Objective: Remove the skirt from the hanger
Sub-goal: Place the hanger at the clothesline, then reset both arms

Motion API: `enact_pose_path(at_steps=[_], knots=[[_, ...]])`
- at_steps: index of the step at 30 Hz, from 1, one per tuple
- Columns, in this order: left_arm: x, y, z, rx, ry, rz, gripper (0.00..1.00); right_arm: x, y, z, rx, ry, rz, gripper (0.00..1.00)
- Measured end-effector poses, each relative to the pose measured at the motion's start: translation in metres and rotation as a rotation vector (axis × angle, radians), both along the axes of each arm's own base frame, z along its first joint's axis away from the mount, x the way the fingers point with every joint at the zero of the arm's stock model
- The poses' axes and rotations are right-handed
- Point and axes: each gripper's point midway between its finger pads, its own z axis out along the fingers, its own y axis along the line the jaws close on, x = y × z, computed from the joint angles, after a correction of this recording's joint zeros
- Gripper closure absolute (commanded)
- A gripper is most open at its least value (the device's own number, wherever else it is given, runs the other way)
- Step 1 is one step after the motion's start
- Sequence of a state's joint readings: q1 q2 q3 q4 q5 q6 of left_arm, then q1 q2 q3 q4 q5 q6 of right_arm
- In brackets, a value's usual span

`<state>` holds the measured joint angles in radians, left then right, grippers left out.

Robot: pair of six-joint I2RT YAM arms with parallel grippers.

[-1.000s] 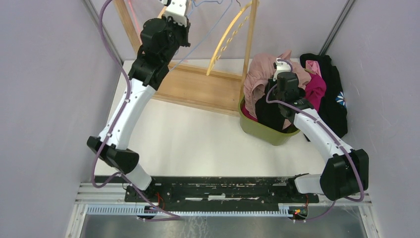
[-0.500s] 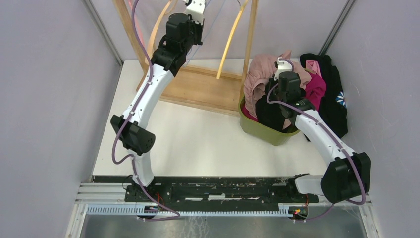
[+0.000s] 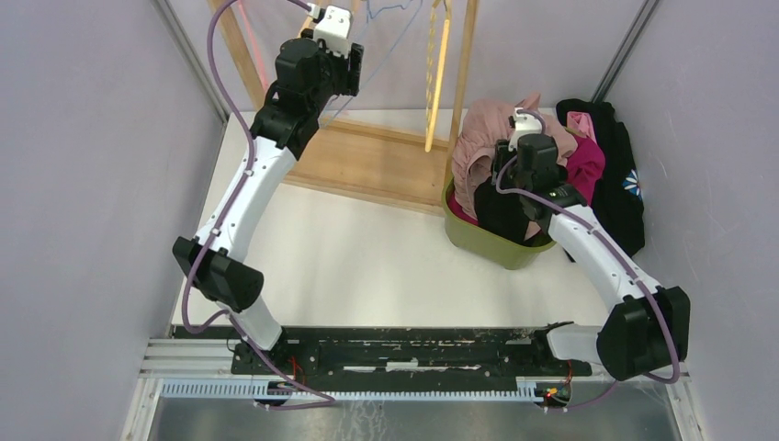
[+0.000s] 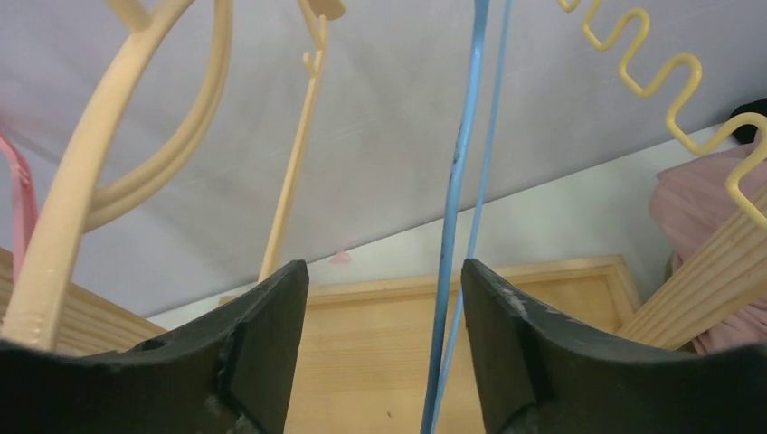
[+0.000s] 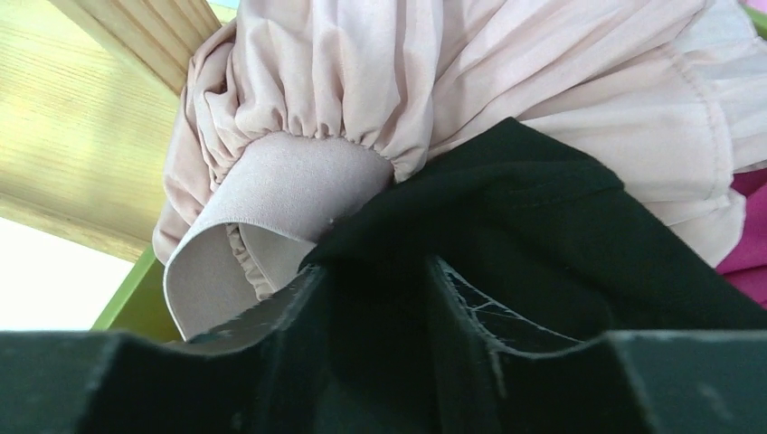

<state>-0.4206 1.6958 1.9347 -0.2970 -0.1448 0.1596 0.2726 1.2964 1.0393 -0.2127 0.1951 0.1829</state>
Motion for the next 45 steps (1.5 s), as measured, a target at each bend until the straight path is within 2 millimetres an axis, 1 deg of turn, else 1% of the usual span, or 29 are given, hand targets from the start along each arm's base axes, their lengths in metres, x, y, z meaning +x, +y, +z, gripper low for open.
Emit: enact_pose_path(at_steps=[1,4,6,8,9,10,11,12,15,18,20,22,24,28,30,32,36,39,45], knots=[[-0.001,0.001,-0.002,0.006,0.007,-0.003,0.0,-0.001,0.0,0.002,-0.003,-0.005,0.002,0.46],[-0.004,0.0,-0.003,0.021,0.012,-0.021,0.01,-0.004,-0.003,0.009,-0.011,-0.02,0.001,0.43],[-0.009,-0.001,-0.001,0.022,0.012,-0.034,0.0,-0.006,-0.005,0.014,-0.017,-0.03,-0.002,0.41],[-0.016,0.0,0.003,0.02,0.008,-0.043,0.01,-0.006,-0.006,0.02,-0.023,-0.036,-0.002,0.36],[-0.02,0.002,0.007,0.017,0.003,-0.045,0.01,-0.006,-0.006,0.023,-0.025,-0.039,-0.001,0.32],[-0.026,0.004,0.011,0.014,-0.003,-0.045,0.0,-0.006,-0.006,0.027,-0.025,-0.042,-0.001,0.18],[-0.031,0.007,0.013,0.011,-0.009,-0.045,0.0,-0.006,-0.006,0.032,-0.023,-0.048,0.0,0.08],[-0.038,0.01,0.015,0.009,-0.014,-0.042,0.0,-0.007,-0.006,0.037,-0.019,-0.057,0.001,0.01],[-0.058,0.022,0.015,0.004,-0.021,-0.03,0.0,-0.011,-0.005,0.058,-0.01,-0.1,0.007,0.0],[-0.079,0.033,0.007,-0.009,-0.01,-0.013,0.0,-0.017,-0.005,0.08,0.0,-0.139,0.011,0.0],[-0.088,0.037,0.0,-0.016,-0.002,-0.011,0.0,-0.018,-0.004,0.091,0.005,-0.158,0.015,0.0],[-0.095,0.039,-0.009,-0.023,0.015,-0.011,0.01,-0.019,0.0,0.096,0.009,-0.165,0.023,0.0],[-0.101,0.041,-0.02,-0.031,0.036,-0.01,0.0,-0.021,0.004,0.094,0.009,-0.157,0.035,0.0],[-0.114,0.046,-0.048,-0.038,0.09,-0.003,0.01,-0.029,0.017,0.086,-0.004,-0.119,0.077,0.0],[-0.121,0.051,-0.057,-0.037,0.105,0.01,0.01,-0.034,0.026,0.082,-0.013,-0.106,0.107,0.0],[-0.126,0.056,-0.061,-0.038,0.106,0.022,0.0,-0.038,0.034,0.079,-0.027,-0.095,0.132,0.01],[-0.137,0.061,-0.061,-0.054,0.096,0.029,0.0,-0.046,0.048,0.076,-0.056,-0.082,0.18,0.0],[-0.142,0.063,-0.07,-0.069,0.101,0.031,0.0,-0.052,0.053,0.076,-0.075,-0.088,0.203,0.01],[-0.144,0.063,-0.114,-0.055,0.185,0.039,0.0,-0.059,0.054,0.066,-0.104,-0.073,0.219,0.0]])
